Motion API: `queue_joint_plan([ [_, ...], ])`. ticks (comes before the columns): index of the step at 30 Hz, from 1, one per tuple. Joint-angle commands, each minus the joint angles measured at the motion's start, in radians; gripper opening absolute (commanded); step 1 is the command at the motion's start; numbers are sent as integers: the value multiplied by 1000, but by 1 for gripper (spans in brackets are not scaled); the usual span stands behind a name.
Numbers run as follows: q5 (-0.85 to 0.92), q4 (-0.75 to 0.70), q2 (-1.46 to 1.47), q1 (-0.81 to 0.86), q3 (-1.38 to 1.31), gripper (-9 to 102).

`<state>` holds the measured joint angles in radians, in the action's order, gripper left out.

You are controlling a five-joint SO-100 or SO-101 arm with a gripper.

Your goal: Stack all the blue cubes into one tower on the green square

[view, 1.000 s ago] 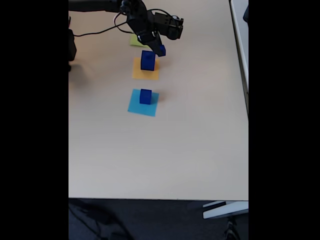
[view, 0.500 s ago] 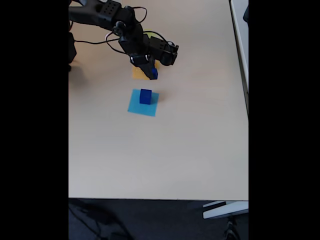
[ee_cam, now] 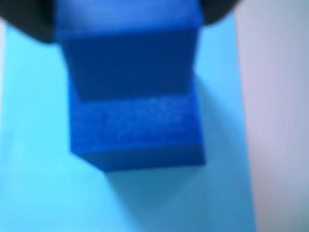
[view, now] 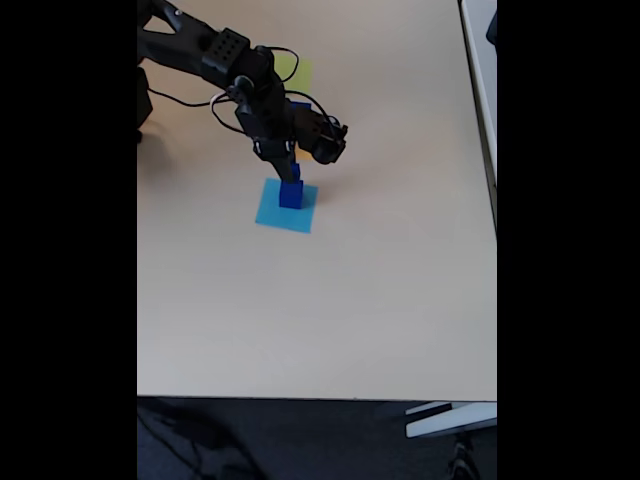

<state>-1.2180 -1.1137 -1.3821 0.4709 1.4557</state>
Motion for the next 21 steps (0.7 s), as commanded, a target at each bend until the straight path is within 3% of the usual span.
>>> queue_joint_plan([
  [1,26,0,0,20,-83,0],
  [21,55,-17,52,-5,-114,0],
])
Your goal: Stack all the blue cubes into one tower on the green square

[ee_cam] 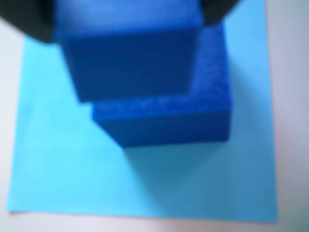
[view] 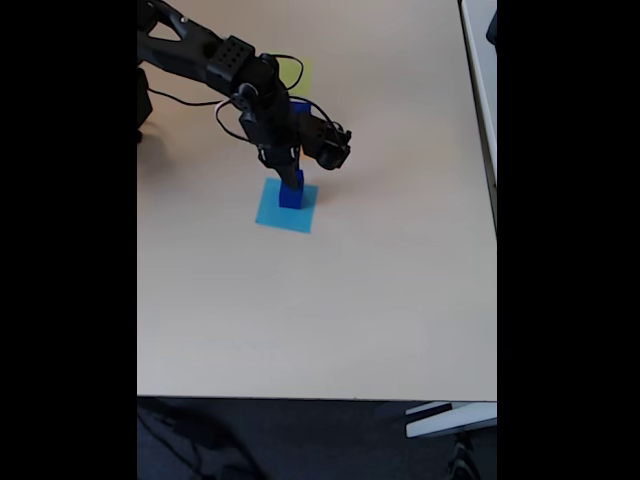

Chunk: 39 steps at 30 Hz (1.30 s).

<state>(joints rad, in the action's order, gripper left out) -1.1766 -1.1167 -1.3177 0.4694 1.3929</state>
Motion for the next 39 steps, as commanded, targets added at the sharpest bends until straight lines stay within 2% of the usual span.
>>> queue_joint_plan([
  [1,20,-20,-12,-5,-49,0],
  [39,51,31,-14,-9,52,0],
])
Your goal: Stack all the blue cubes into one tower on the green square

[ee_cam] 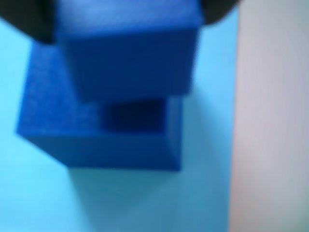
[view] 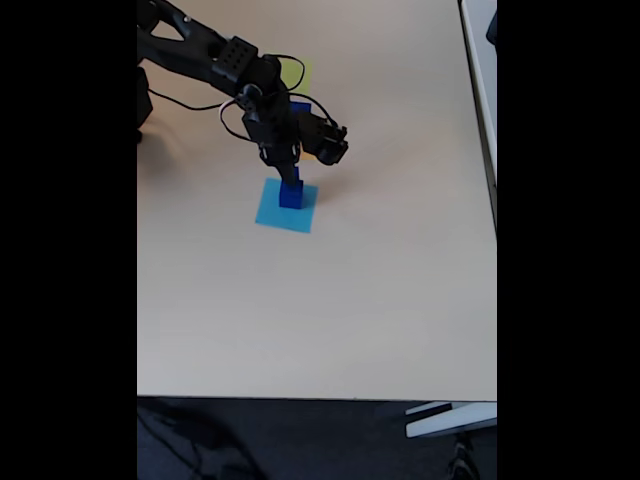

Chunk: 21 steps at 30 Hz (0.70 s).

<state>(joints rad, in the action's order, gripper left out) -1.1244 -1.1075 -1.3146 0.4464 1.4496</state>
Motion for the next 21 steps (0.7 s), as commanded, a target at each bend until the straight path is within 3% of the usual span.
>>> queue_joint_plan([
  [1,0,21,-17,17,-5,0],
  [21,9,35,-14,32,-8,0],
])
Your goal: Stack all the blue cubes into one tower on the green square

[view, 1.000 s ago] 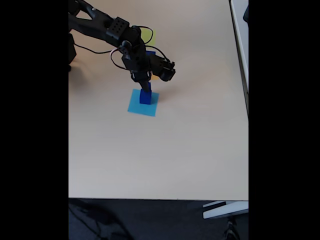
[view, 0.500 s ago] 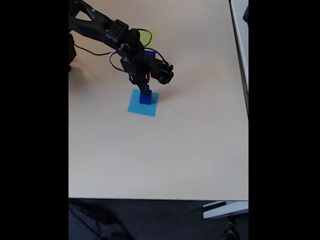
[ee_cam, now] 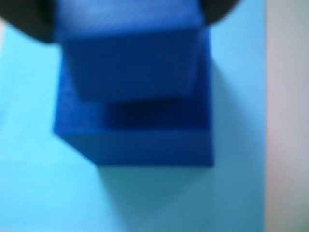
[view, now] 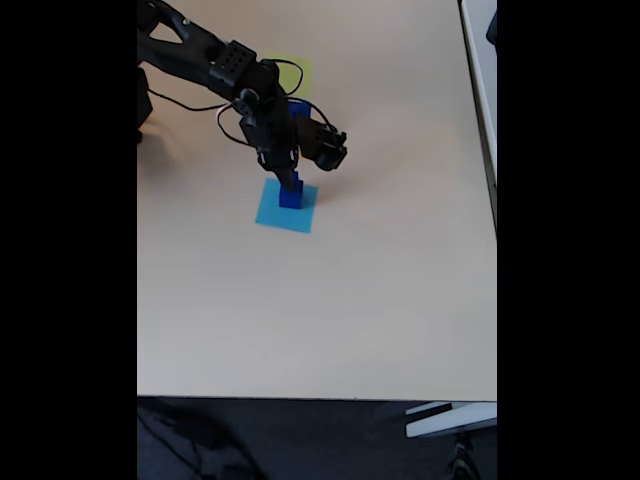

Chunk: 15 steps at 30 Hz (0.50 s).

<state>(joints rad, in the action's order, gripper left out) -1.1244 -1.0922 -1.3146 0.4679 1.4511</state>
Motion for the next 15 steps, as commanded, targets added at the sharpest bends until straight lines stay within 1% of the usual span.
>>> queue_joint_plan([
  [1,9,20,-14,11,-9,0],
  [15,11,21,-9,11,-9,5],
])
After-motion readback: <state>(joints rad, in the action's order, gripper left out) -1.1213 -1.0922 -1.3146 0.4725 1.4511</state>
